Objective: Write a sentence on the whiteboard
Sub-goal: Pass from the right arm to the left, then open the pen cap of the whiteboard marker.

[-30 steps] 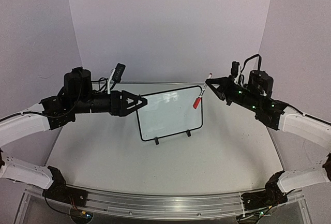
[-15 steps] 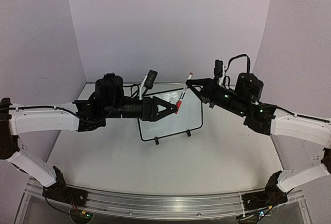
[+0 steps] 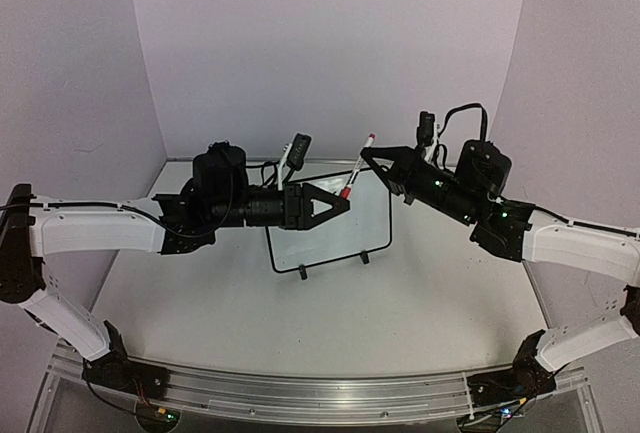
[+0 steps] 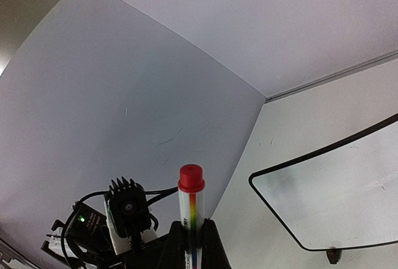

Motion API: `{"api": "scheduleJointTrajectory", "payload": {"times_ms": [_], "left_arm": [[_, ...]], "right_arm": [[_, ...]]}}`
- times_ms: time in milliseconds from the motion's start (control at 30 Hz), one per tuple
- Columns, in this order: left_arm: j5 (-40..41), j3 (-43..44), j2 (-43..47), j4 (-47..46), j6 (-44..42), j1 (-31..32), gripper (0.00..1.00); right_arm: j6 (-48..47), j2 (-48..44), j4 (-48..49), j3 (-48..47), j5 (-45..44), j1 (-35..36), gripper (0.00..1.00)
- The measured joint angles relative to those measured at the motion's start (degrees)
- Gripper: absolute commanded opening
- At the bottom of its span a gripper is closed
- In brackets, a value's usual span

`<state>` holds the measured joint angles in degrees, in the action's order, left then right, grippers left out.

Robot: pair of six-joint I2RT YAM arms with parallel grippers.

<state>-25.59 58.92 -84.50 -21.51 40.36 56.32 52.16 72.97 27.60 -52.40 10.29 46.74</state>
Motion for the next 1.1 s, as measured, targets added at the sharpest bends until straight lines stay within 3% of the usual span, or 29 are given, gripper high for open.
{"api": "scheduleJointTrajectory", "payload": {"times_ms": [300, 467, 500, 633, 733, 900, 1100], "left_arm": [[-0.9, 0.0, -1.1, -1.6, 0.6, 0.0, 0.03], [-0.3, 0.0, -1.1, -1.4, 1.1, -0.1, 0.00], [-0.2, 0.0, -1.1, -1.2, 0.9, 0.0, 0.00], [0.0, -0.2, -0.6, 0.9, -0.8, -0.5, 0.00], [-1.7, -1.2, 1.5, 2.8, -2.7, -2.0, 0.00], [-7.5, -2.4, 6.0, 11.8, -9.3, -8.4, 0.00], [-15.2, -0.7, 7.6, 30.5, -23.1, -9.2, 0.00]], "right_arm": [[0.2, 0.0, 0.6, 0.0, -0.6, 0.2, 0.00], [0.2, 0.0, 0.8, 0.1, -0.6, 0.2, 0.02], [0.2, 0.0, 0.8, 0.3, -0.6, 0.2, 0.08], [-0.8, -0.7, -2.3, 0.5, -0.9, 0.2, 0.56], [-3.3, -2.4, -9.5, -0.1, -1.3, 0.2, 0.76], [-10.9, -3.2, -28.5, -9.2, -0.2, -0.5, 0.89], [-17.4, -1.9, -43.1, -19.0, 12.4, -6.0, 0.89]]}}
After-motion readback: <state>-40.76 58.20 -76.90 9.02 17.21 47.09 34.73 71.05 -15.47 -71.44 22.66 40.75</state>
